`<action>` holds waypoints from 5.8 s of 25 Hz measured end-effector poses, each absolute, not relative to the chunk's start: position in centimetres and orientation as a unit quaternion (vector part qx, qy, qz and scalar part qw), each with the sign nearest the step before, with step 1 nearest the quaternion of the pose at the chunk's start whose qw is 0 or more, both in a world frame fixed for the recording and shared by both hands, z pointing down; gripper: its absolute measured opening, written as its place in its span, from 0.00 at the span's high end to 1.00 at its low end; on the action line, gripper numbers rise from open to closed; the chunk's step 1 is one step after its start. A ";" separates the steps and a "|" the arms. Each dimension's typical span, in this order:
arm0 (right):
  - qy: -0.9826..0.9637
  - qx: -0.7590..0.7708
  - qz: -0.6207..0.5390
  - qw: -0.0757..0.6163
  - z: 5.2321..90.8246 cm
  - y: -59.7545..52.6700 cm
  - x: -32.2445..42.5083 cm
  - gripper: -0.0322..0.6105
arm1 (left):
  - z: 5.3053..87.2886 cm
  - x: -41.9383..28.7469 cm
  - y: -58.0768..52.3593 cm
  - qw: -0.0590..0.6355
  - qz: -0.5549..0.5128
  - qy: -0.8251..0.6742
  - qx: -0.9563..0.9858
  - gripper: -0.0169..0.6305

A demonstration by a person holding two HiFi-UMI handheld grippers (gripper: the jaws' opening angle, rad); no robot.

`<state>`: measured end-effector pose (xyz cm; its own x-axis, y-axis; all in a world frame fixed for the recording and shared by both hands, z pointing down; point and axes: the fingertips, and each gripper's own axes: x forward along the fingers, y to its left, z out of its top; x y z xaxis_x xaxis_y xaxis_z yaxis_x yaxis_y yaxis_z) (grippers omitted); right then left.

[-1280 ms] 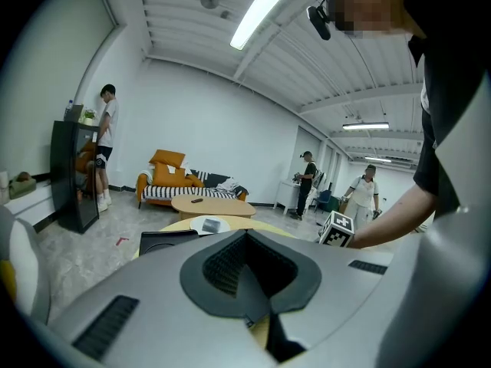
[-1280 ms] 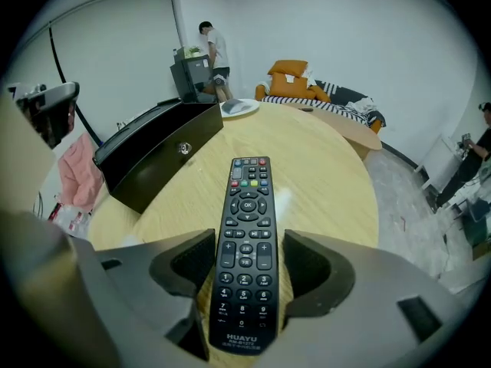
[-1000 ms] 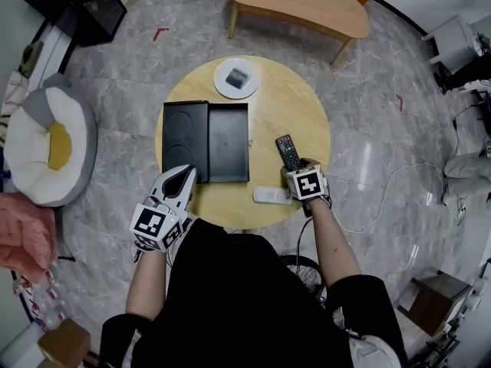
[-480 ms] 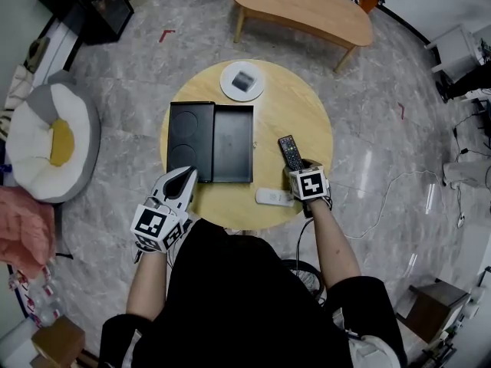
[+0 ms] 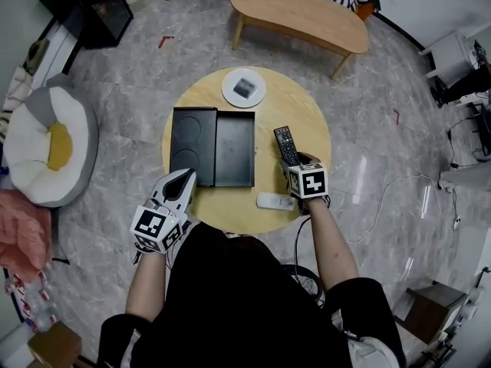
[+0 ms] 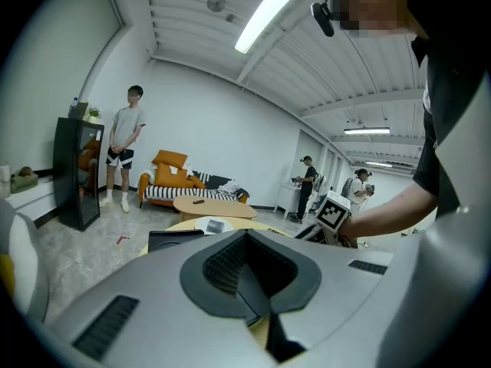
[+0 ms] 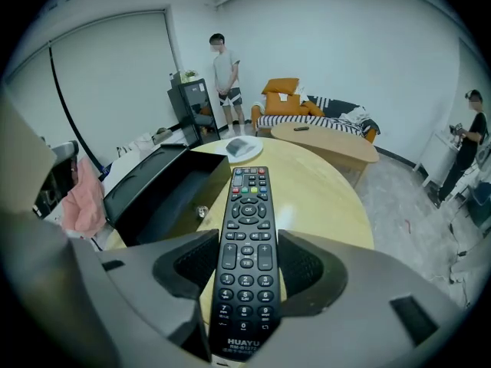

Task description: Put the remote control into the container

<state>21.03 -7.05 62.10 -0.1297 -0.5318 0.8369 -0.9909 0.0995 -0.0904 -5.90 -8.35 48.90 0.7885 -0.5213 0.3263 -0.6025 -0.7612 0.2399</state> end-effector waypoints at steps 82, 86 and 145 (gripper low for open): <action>-0.595 0.605 0.431 0.307 66.4 -15.5 4.8 0.56 | 52.4 -13.8 -16.2 0.200 0.160 -0.264 0.930 0.96; -0.616 0.615 0.404 0.281 64.0 -15.8 5.4 0.56 | 52.2 -12.7 -16.0 0.192 0.160 -0.256 0.934 0.96; -0.832 0.444 0.178 0.282 54.3 4.5 18.6 0.71 | 45.8 -2.2 -2.3 0.165 0.059 -0.337 0.925 0.96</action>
